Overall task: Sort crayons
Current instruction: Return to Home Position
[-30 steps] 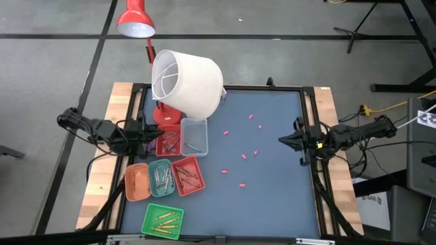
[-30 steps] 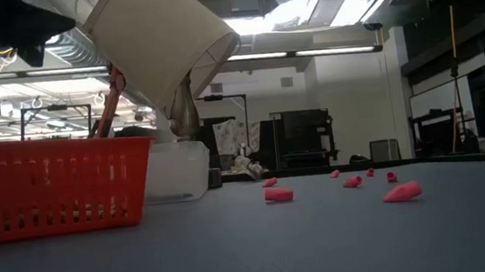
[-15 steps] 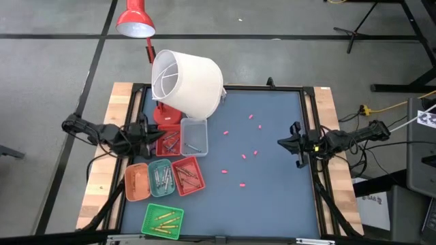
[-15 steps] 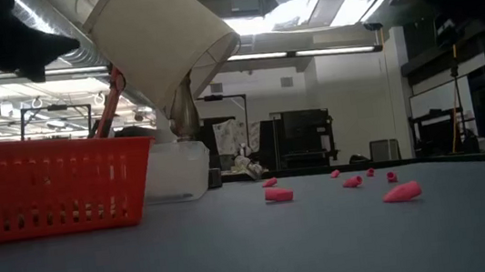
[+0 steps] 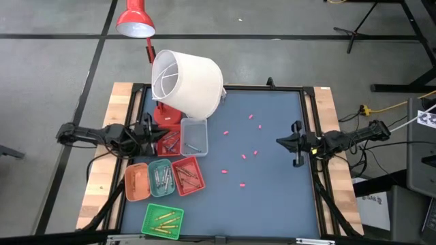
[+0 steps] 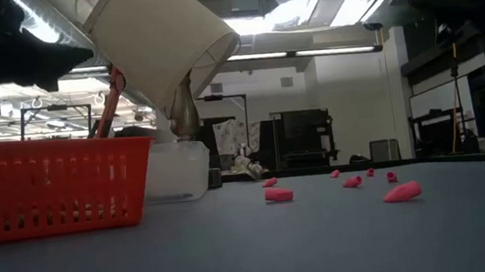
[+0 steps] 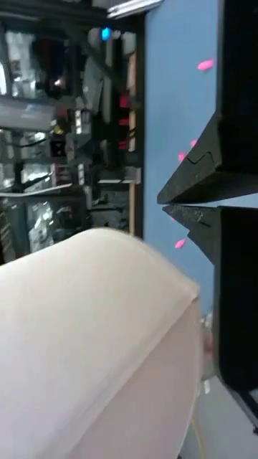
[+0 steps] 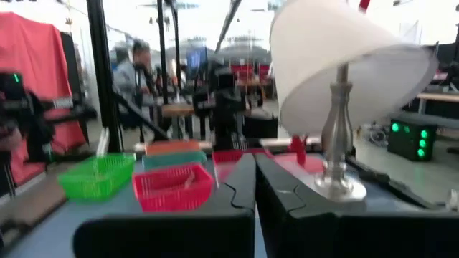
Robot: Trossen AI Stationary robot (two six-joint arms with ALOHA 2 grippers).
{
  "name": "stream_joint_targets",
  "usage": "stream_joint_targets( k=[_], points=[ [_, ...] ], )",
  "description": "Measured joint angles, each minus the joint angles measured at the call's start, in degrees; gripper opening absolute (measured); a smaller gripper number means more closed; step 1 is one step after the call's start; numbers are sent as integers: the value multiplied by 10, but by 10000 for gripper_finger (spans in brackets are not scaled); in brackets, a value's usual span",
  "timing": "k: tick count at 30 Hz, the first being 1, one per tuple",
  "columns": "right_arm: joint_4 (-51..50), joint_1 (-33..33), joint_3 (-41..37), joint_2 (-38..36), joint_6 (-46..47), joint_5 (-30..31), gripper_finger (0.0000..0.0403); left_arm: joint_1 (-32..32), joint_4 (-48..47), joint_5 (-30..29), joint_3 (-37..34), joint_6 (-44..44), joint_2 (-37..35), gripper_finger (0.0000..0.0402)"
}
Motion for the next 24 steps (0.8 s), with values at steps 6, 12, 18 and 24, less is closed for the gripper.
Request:
stream_joint_targets(
  k=[6, 12, 18, 24],
  points=[
    [-90, 0, 0, 0, 30, 0, 2, 31, -39, 23, 0, -21, 3, 0],
    [-129, 0, 1, 2, 73, -6, 2, 40, -40, 31, 0, -1, 5, 0],
    [-128, -1, 1, 2, 19, 35, 2, 40, -40, 25, 0, -3, 5, 0],
    [-127, -53, 1, 2, -18, 38, 2, 40, -39, 16, 0, -1, 5, 0]
  ],
)
